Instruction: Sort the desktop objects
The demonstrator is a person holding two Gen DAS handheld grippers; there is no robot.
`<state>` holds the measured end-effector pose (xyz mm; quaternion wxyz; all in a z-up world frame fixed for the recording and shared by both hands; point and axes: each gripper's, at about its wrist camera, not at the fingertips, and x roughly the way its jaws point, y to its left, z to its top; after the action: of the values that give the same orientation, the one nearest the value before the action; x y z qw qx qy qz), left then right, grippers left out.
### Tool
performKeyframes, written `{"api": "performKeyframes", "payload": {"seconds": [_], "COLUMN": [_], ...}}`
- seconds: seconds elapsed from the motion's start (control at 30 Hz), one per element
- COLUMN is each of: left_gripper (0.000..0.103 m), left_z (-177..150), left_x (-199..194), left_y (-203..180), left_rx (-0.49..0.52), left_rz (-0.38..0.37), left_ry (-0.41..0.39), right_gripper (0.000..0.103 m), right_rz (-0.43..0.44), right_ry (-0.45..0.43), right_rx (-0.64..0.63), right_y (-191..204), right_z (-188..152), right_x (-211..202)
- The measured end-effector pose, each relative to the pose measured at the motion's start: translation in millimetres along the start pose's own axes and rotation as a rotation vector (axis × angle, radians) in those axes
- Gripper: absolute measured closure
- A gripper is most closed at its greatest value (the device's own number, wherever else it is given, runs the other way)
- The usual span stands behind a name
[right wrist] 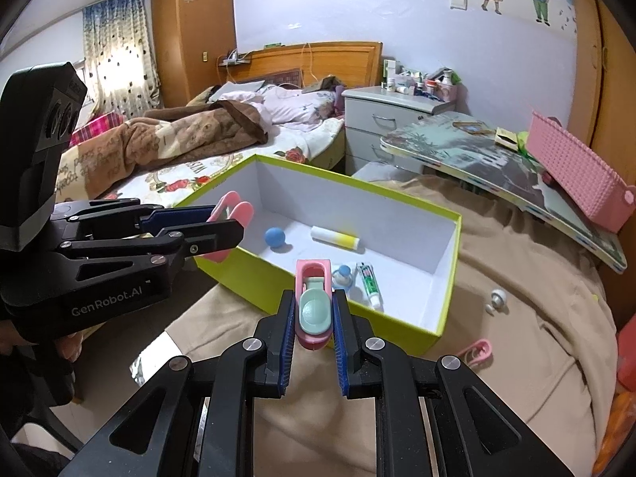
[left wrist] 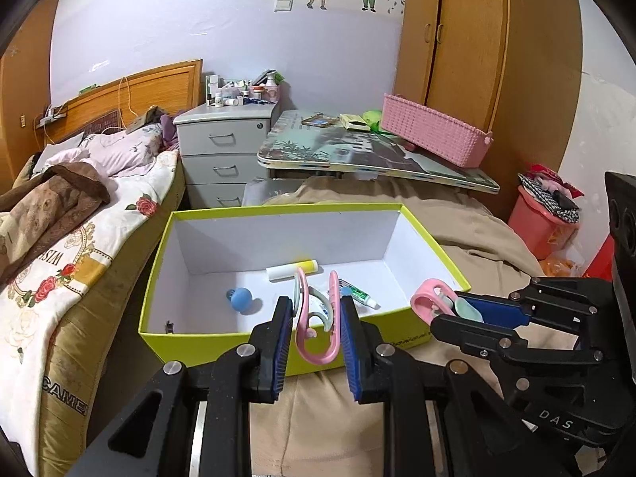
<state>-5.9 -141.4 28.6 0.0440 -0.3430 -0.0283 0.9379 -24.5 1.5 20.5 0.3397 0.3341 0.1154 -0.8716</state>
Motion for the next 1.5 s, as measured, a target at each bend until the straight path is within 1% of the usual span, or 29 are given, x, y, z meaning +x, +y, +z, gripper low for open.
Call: {"api": "performKeyframes", "payload": {"seconds": [0.27,0.57,0.83,1.37,1.5], "left_gripper": [0.078,0.078,0.078,0.078,0.078], "left_z": [2.3,7.0,13.1,21.0,21.9], "left_x": [0.7,5.2,12.6,33.7,44.4], "left_y": [2.9,6.4,15.1,23.4,27.2], "left_rx": [-0.008,-0.005,-0.029,-0.043,-0.053], "left_rz": [0.007,0.032,0.033,0.036,0.036], "left_ry": [-0.008,-0.017,-0.015,0.005,0.025], "right_gripper": [0.085,0.085,0.085,0.085,0.085], "right_rz": [0.005,0.007,0.006,0.0,-0.003], "right_ry": [0.005,0.008,0.013,0.029,0.038], "right_rx": [-0.007,-0.009,-0.004,0.016,0.025], "right_y": [2.2,3.2,1.9,-6.3,-9.3], "right_z": [7.3,14.6,22.3,31.5,33.5], "right_x": [6.7,14.9,24.6,45.4,54.0]}}
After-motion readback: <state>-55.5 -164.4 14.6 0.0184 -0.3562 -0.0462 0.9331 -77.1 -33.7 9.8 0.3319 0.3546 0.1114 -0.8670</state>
